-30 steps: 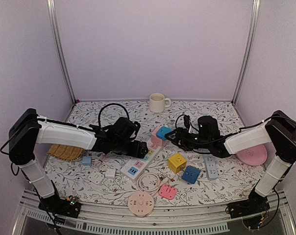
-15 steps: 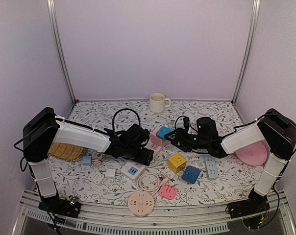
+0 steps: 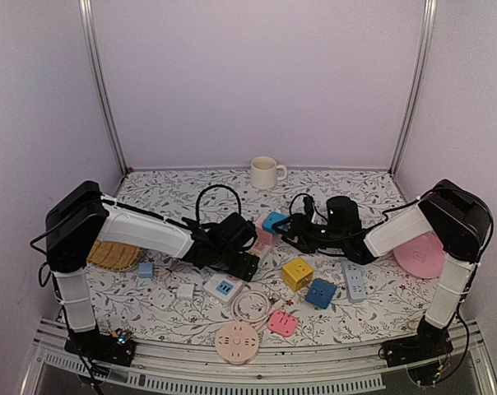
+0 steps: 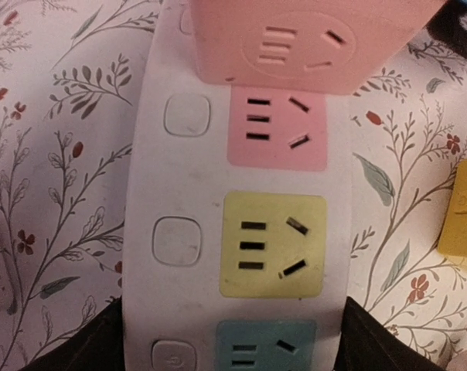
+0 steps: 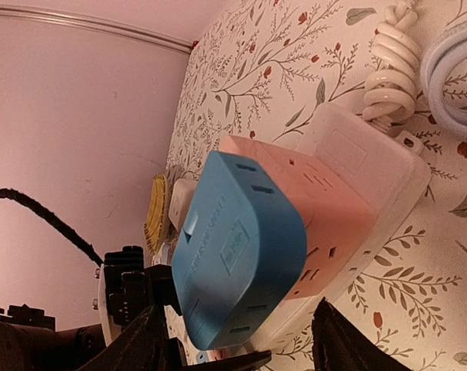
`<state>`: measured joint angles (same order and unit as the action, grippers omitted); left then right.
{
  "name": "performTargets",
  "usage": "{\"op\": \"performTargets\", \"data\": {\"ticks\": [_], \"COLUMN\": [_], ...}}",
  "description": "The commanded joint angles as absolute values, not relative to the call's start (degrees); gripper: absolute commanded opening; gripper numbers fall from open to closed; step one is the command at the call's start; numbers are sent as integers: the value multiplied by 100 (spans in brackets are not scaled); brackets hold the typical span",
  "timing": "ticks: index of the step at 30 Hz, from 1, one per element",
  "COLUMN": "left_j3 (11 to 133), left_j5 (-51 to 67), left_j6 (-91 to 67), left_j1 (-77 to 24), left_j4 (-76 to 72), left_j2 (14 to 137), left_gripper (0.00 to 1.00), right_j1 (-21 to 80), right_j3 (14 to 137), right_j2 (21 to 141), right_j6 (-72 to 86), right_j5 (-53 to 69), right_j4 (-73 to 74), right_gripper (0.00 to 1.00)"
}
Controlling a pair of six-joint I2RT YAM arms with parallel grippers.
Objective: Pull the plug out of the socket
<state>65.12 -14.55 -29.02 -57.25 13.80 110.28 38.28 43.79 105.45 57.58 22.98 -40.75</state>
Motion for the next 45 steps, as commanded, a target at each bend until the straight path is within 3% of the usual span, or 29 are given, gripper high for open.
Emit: {"op": "performTargets", "data": {"ticks": [1,20,29,34,45], "left_j3": [6557,6526,6522,6514,6580], "left_j5": [-1687,-1714,-1679,-1678,-1622], "left_j6": [-2953,-2931,-2942,-2941,-2948], "left_j1": [-5828,-5890,-5896,-5897,-5891], "left_j4": [1621,1644,1636,1638,1687], "left_j2": [11315,11464,11483,11496,11563], "left_gripper": [72,51,31,25,14], "right_j1": [3741,3568,3534,3521,3516], "right_j3": [4498,4862,4907,4861,4811], "right_j2": [10817,11241,11261,11363,11354], "right_j6": [6033,6345,6436,6621,7030], "right_j5": [2521,2556,2657,2782,3105], "right_j4": [-4591,-4894,-5007,-5258,-5962], "right_gripper": [66,61,57,49,20]}}
